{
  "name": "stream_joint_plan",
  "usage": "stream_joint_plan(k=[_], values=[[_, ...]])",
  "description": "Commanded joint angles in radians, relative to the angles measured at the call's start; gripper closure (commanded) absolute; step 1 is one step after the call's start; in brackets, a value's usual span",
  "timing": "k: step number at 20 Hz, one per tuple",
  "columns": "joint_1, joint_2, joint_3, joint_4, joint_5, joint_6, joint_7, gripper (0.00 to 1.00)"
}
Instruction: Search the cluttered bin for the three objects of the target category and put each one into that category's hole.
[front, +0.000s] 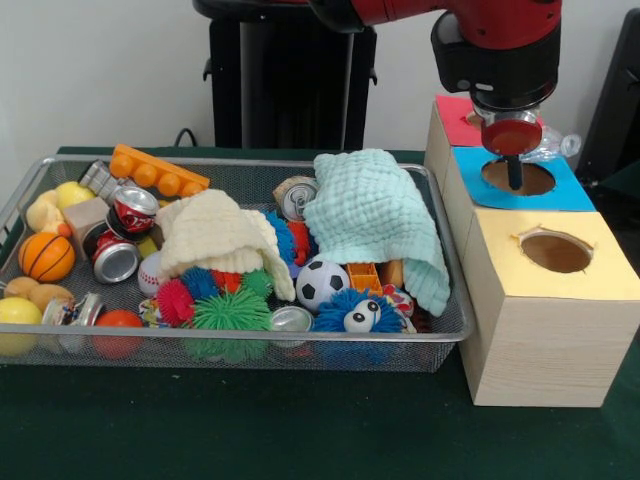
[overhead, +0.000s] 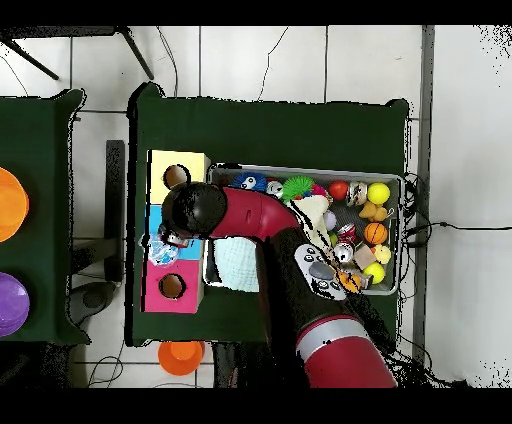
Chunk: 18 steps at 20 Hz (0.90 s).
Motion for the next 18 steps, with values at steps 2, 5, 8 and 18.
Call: stream_joint_plan(k=[2, 5, 8, 18], values=[[0.003, 0.044, -0.029, 0.039, -0.012, 0.096, 0.247, 0.0], [0.003, 0.046, -0.033, 0.043, -0.014, 0.099, 0.249, 0.0], [0.001, 0.057, -0.035, 0.046, -0.016, 0.102, 0.249, 0.0], [0.001, 0.067, -0.036, 0.051, -0.011, 0.134, 0.254, 0.0]])
